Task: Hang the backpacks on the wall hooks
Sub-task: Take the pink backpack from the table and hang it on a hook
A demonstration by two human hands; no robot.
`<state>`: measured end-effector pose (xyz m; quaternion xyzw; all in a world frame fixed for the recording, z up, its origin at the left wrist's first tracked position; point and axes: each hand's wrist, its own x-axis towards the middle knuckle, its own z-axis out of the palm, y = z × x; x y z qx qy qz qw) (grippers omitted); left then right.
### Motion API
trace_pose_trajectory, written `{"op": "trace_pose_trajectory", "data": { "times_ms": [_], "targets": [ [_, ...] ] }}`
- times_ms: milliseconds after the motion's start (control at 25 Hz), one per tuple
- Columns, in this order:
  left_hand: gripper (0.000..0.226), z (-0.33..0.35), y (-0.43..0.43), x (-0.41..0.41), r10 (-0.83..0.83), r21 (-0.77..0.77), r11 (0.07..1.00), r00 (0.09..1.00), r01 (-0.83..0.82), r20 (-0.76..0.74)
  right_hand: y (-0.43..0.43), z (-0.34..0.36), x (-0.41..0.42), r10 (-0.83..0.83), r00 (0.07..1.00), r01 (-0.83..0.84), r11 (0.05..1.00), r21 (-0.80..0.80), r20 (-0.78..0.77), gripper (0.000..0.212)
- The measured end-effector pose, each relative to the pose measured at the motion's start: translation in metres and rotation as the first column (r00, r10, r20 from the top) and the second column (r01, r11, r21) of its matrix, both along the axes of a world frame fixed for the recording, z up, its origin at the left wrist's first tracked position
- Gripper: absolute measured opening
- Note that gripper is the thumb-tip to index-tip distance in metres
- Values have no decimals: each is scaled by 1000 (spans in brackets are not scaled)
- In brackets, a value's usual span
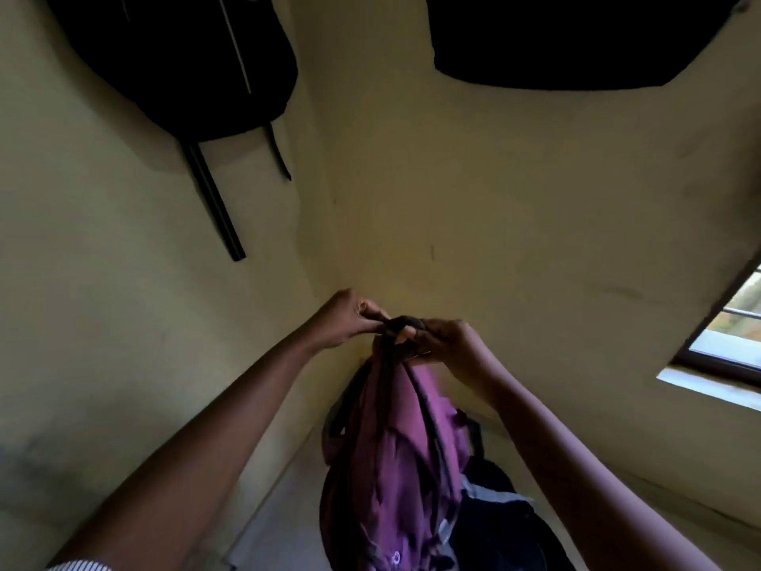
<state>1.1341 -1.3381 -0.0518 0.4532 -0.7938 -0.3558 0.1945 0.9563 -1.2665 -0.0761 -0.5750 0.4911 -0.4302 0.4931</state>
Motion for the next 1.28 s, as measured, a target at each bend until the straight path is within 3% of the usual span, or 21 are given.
{"op": "trace_pose_trajectory", "data": {
  "times_ms": [120,280,440,560,680,840,1040,1280],
  "targets": [
    [19,42,-44,-10,58,-112,992,996,-65,-67,-50,36,-7,-30,988,32,999,-13,153,18],
    [17,83,-79,-7,99,-282,951,989,-128,-114,-93,72,1,-49,968,62,997,-44,247,13],
    [22,129,-120,1,96,-445,872,963,-203,-251,-151,112,19,-177,961,208,969,-130,214,19],
    [23,163,-169,2,102,-503,806,911,-311,-400,-203,157,29,-259,960,277,933,-229,104,21],
    [23,195,-220,-2,98,-464,759,784,-457,-613,-251,207,44,-370,924,381,856,-350,101,19],
    [27,257,-293,-8,-14,-502,692,686,-519,-728,-320,280,51,-502,863,445,694,-567,63,24],
    [31,332,-359,-28,-156,-569,678,667,-464,-729,-377,352,44,-690,722,491,457,-741,53,28],
    [31,400,-413,-56,-226,-645,586,666,-490,-711,-416,420,24,-820,570,545,333,-770,49,29]
  ]
}}
